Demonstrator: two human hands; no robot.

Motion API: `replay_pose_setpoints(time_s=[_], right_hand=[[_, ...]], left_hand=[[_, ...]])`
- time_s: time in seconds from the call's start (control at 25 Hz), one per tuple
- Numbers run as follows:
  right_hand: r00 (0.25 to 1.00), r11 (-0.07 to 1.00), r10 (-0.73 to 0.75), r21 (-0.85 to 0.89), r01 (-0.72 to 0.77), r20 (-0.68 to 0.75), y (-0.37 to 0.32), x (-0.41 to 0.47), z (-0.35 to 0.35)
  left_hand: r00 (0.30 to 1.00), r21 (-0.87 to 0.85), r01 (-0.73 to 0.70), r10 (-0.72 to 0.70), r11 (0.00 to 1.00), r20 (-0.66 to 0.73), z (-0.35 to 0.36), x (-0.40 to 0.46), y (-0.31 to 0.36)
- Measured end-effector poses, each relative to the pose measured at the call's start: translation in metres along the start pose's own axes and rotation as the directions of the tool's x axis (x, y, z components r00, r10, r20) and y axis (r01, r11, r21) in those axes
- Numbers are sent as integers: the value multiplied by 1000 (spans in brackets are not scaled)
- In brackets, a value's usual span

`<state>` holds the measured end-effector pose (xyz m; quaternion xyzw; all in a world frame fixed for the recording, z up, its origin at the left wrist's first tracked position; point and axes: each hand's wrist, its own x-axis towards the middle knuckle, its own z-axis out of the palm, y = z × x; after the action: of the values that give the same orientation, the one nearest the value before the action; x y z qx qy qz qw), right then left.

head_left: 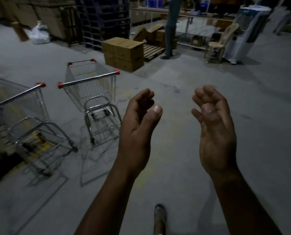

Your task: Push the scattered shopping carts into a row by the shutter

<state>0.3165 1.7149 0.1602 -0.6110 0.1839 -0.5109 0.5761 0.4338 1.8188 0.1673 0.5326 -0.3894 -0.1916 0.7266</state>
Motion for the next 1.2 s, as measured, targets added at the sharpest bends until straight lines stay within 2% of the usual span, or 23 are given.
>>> replay_pose_setpoints(time_s=[0.28,0.44,0.64,0.72,0.8,0.92,1.08,1.2], right_hand=[[986,989,43,134,-65,163,90,152,72],[956,985,64,136,-106,285,138,231,123],[908,987,53,116,-110,416,206,309,198],[883,993,41,80,-88,469,235,340,228],[861,998,43,25,-65,507,266,370,258],[811,993,85,-121,-18,579,310,413,306],[773,962,148,-270,32,617,367,468,366],[743,915,226,-399,59,630,411,490,396]], left_hand=[[983,121,6,16,993,-181,-57,150,-45],[974,232,33,21,972,-226,-87,223,-70],[966,307,94,-13,947,-258,-150,298,-104],[972,314,106,-33,944,-232,-182,331,-121],[979,336,169,-119,927,-165,-217,367,-138],[955,463,284,-288,840,-64,-266,424,-165],[919,610,341,-389,715,-58,-327,495,-205],[879,697,399,-464,595,-107,-359,536,-242]])
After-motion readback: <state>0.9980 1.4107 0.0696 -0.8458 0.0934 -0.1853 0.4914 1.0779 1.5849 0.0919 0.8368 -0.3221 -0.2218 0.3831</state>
